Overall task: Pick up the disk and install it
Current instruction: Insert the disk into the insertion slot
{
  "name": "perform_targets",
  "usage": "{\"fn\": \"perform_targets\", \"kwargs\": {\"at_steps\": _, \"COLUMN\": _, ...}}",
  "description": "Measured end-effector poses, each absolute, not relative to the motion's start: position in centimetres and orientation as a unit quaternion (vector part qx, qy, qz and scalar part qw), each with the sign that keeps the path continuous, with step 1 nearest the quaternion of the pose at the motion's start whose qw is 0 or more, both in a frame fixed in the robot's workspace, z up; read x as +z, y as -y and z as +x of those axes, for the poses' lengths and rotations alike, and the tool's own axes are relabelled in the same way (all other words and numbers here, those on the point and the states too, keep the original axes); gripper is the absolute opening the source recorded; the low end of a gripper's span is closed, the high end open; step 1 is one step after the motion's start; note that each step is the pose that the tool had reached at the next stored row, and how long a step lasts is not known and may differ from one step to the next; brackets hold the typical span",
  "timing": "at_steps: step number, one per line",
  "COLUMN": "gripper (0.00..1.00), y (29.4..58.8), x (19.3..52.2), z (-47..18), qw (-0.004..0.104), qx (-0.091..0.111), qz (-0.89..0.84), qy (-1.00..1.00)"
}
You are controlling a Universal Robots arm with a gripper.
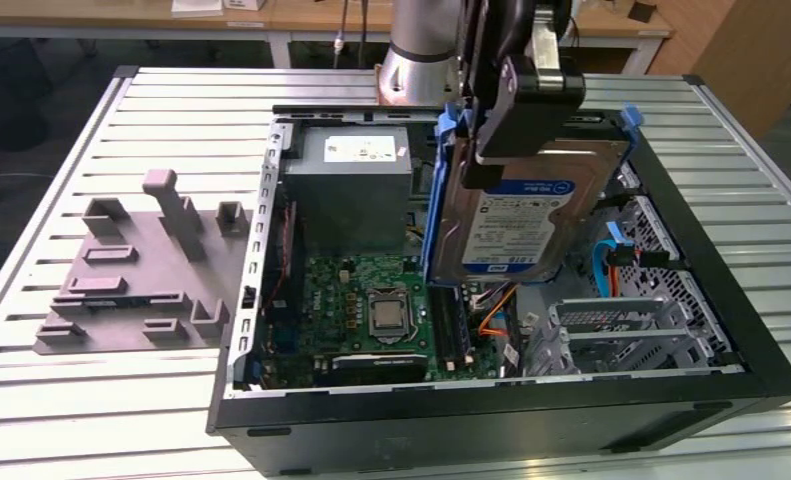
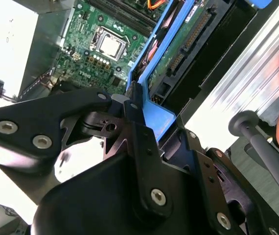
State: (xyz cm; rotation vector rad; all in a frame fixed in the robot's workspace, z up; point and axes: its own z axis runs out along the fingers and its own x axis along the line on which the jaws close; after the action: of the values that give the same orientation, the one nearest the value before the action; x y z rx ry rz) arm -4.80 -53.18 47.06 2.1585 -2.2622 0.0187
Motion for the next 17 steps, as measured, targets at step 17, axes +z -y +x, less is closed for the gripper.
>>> {"fn": "perform_targets", "kwargs": {"at_steps": 17, "gripper": 0.36, "y": 54.3, "x": 46.9, "z": -3.9, "qw": 0.007, "qx": 0.006, "qz": 0.687, "qy": 0.727}}
